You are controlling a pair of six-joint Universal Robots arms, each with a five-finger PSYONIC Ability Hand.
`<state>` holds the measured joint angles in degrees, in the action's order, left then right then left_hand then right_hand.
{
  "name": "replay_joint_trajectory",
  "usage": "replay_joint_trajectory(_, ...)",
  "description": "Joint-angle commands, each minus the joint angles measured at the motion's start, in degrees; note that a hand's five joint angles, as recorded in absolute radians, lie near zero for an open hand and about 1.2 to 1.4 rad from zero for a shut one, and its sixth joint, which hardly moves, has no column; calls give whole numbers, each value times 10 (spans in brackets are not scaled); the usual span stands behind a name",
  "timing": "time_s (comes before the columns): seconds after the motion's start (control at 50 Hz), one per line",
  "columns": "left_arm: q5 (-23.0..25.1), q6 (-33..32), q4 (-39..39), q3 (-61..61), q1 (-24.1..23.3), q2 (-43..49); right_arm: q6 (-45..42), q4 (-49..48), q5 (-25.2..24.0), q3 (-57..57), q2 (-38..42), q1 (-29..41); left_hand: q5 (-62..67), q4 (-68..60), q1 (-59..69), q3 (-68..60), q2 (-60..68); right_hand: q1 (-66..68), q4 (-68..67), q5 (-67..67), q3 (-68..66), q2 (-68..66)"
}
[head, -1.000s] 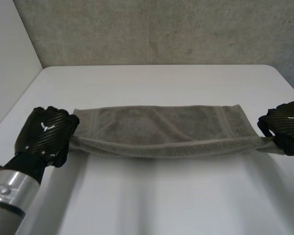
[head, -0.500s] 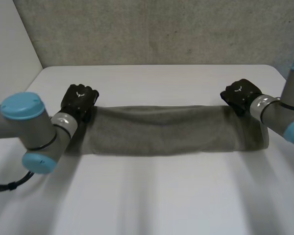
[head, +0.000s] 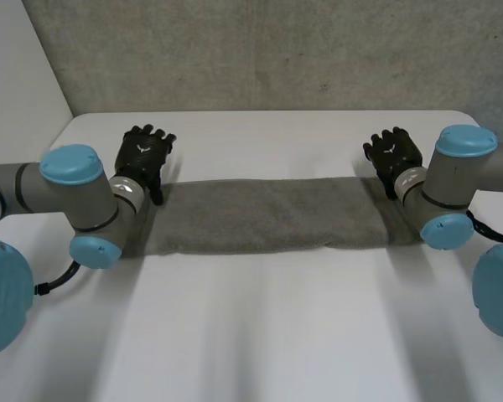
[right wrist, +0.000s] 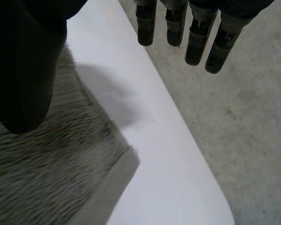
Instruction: Fold the towel.
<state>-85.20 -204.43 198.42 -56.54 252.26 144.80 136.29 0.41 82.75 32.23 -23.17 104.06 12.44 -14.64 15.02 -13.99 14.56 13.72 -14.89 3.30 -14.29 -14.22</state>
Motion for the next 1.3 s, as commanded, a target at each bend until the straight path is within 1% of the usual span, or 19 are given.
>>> replay_joint_trajectory(0.02, -15, 6, 0, -128, -1, -130, 68, 2, 10, 184, -156, 0, -124, 46, -50, 40, -46, -37, 49, -33, 43, 42)
replay_joint_trajectory(0.1, -14, 29, 1, -195, 0, -196, 93, -1, -4, 267, -223, -1, -124, 46, -50, 40, -46, -37, 49, -33, 43, 42)
replay_joint_trajectory(0.14, -11, 63, 4, -262, 0, -255, 100, 3, -27, 335, -273, -2, -124, 46, -50, 40, -46, -37, 49, -33, 43, 42)
replay_joint_trajectory(0.3, -8, 137, 25, -383, -8, -338, 100, 4, -51, 433, -310, -37, -124, 46, -50, 40, -46, 9, 3, 13, -3, -4)
replay_joint_trajectory(0.48, -9, 167, 94, -462, -8, -357, 98, -5, -58, 442, -294, -68, -124, 46, -50, 40, -46, 125, -113, 129, -119, -120)
replay_joint_trajectory(0.56, -10, 167, 136, -483, -8, -359, 98, -21, -61, 431, -253, -77, -124, 46, -50, 40, -46, 196, -184, 200, -190, -190)
replay_joint_trajectory(0.58, -11, 168, 143, -487, -9, -361, 97, -24, -62, 428, -246, -79, -124, 46, -50, 40, -46, 267, -256, 272, -262, -262)
replay_joint_trajectory(0.6, -11, 168, 143, -487, -9, -361, 97, -24, -62, 428, -246, -79, -124, 46, -50, 40, -46, 268, -256, 272, -262, -263)
replay_joint_trajectory(0.62, -11, 168, 147, -490, -8, -362, 97, -29, -61, 427, -242, -81, -124, 46, -50, 40, -46, 366, -355, 371, -361, -361)
replay_joint_trajectory(0.64, -11, 168, 147, -490, -8, -362, 97, -29, -61, 427, -242, -81, -124, 46, -50, 40, -46, 367, -356, 372, -362, -362)
replay_joint_trajectory(0.68, -11, 168, 148, -492, -4, -362, 97, -39, -58, 427, -241, -95, -124, 46, -50, 40, -46, 612, -600, 616, -606, -607)
replay_joint_trajectory(0.72, -11, 168, 148, -493, -3, -362, 97, -44, -58, 427, -241, -101, -124, 46, -50, 40, -46, 662, -651, 666, -657, -657)
replay_joint_trajectory(0.92, -9, 167, 148, -499, -3, -363, 84, -29, -46, 425, -255, -146, -124, 46, -50, 40, -46, 663, -651, 667, -657, -658)
replay_joint_trajectory(1.02, -10, 167, 148, -500, -3, -366, 12, 2, -42, 406, -286, -196, -124, 46, -50, 40, -46, 663, -651, 667, -657, -658)
replay_joint_trajectory(1.06, -10, 167, 148, -502, -3, -370, -63, 24, -38, 381, -293, -220, -124, 46, -50, 40, -46, 663, -651, 667, -657, -658)
replay_joint_trajectory(1.14, -10, 167, 148, -503, -3, -376, -101, 34, -37, 349, -306, -217, -124, 46, -50, 40, -46, 663, -651, 667, -657, -658)
replay_joint_trajectory(1.24, -10, 167, 148, -503, -3, -378, -79, 30, -44, 314, -340, -141, -124, 46, -50, 40, -46, 663, -651, 667, -657, -658)
replay_joint_trajectory(1.28, -10, 167, 148, -503, -2, -382, -66, 26, -46, 295, -344, -65, -124, 46, -50, 40, -46, 663, -651, 667, -657, -658)
replay_joint_trajectory(1.3, -10, 167, 148, -503, -2, -382, -66, 26, -46, 295, -344, -65, -124, 46, -50, 40, -46, 663, -651, 667, -657, -658)
